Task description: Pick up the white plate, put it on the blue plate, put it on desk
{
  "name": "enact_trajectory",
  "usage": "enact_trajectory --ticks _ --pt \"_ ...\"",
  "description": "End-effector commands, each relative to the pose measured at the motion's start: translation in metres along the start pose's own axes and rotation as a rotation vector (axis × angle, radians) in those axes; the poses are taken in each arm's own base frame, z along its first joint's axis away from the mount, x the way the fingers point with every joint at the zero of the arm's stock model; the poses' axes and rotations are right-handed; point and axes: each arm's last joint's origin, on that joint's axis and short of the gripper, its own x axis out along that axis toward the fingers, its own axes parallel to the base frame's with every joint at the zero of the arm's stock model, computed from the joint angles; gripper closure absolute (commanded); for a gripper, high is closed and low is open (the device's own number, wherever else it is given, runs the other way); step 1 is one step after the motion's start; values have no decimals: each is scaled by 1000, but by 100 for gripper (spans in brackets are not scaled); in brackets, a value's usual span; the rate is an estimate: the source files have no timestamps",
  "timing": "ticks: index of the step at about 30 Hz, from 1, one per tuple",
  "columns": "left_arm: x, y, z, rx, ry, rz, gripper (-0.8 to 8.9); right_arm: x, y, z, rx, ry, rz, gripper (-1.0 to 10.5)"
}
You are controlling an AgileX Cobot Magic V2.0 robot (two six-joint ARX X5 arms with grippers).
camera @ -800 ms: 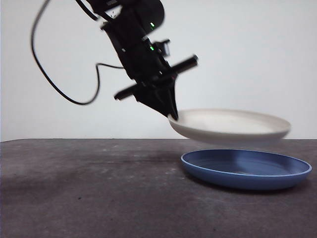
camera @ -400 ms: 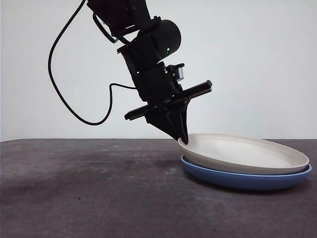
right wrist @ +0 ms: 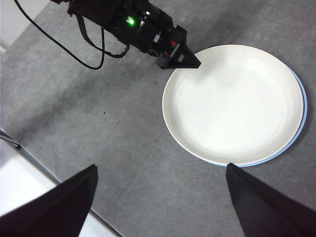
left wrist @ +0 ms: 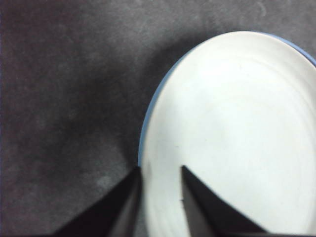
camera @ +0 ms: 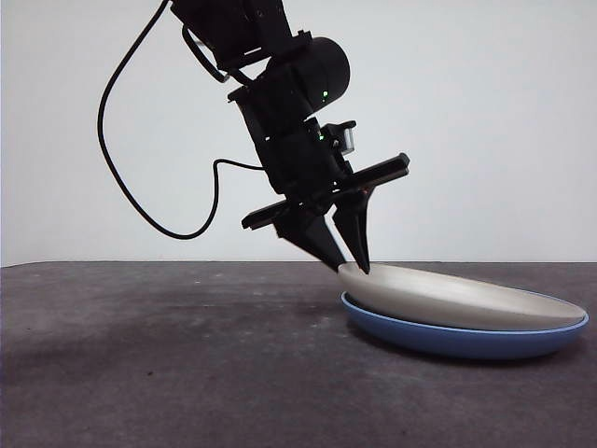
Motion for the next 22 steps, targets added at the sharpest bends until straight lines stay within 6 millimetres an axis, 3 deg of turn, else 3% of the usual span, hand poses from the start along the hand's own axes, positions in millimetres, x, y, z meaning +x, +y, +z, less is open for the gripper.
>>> enact_trajectory --ticks 1,13,18,22 --pt "6 -5 4 16 -11 -8 587 -3 2 4 -2 -19 -1 528" --pt "-11 -10 14 48 35 5 587 -3 2 4 -2 -19 -1 528" --pt "-34 -14 27 85 56 14 587 -3 2 4 -2 -18 -2 528" --pt "-66 -17 39 111 20 12 587 -3 1 4 7 -19 -42 528"
